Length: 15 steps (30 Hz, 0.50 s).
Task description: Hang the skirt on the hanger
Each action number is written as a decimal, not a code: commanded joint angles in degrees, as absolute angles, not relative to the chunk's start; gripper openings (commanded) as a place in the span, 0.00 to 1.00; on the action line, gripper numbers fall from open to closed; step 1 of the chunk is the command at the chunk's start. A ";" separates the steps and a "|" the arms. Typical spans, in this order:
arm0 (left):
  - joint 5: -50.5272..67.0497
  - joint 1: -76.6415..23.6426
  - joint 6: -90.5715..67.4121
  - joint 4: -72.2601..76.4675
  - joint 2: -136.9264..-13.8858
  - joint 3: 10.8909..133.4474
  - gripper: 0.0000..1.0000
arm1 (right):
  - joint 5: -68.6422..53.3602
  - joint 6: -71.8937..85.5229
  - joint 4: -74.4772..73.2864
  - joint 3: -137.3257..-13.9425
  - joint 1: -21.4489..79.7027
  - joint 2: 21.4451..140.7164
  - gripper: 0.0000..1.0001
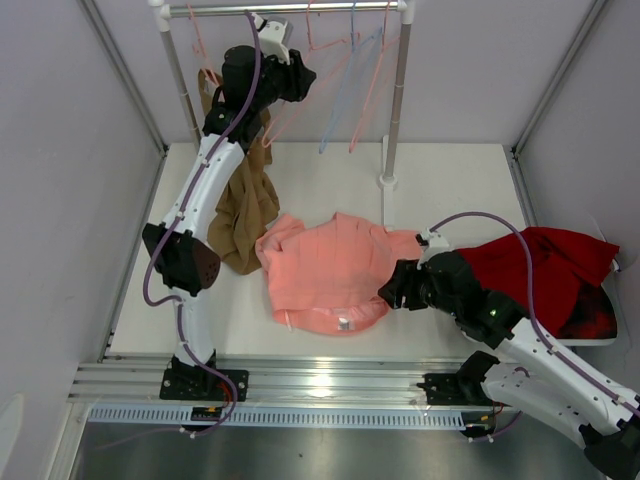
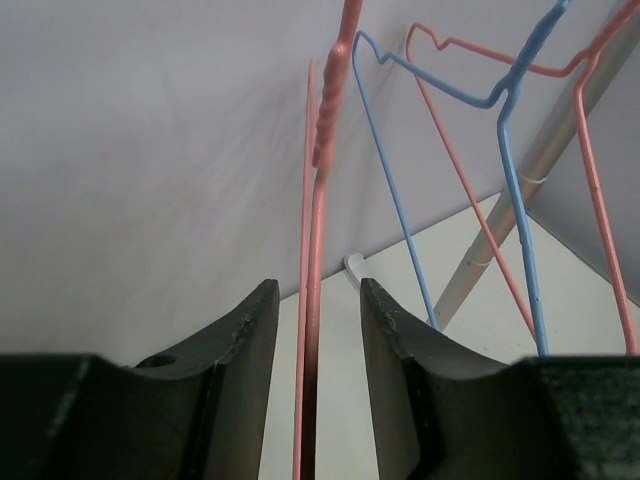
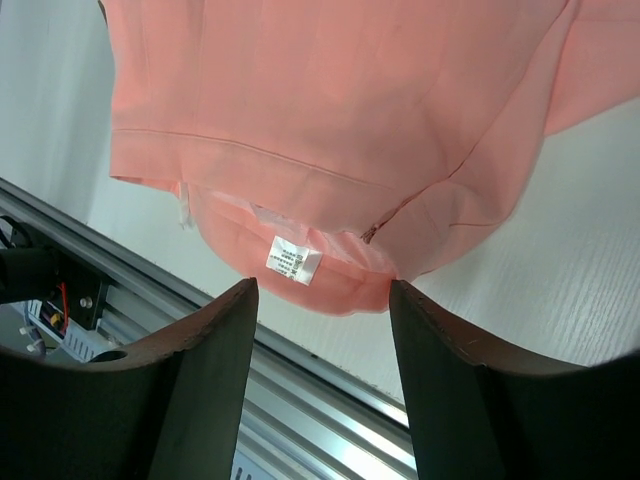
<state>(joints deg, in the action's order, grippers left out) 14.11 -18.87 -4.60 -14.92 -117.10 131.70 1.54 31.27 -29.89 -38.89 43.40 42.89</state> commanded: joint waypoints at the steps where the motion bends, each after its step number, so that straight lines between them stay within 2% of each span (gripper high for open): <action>1: 13.54 -19.16 -4.66 -11.78 -116.63 134.56 0.42 | 0.62 29.80 -30.32 -38.32 43.24 42.37 0.60; 5: 13.45 -19.16 -4.22 -11.87 -116.98 135.35 0.41 | 0.70 29.18 -30.15 -37.53 42.89 41.92 0.61; 9: 13.62 -19.42 -4.04 -11.87 -117.51 135.88 0.35 | -1.05 28.83 -29.97 -37.62 42.28 42.01 0.61; 15: 13.80 -20.04 -4.39 -10.99 -118.83 137.28 0.35 | -2.55 28.56 -29.62 -37.44 41.22 42.10 0.61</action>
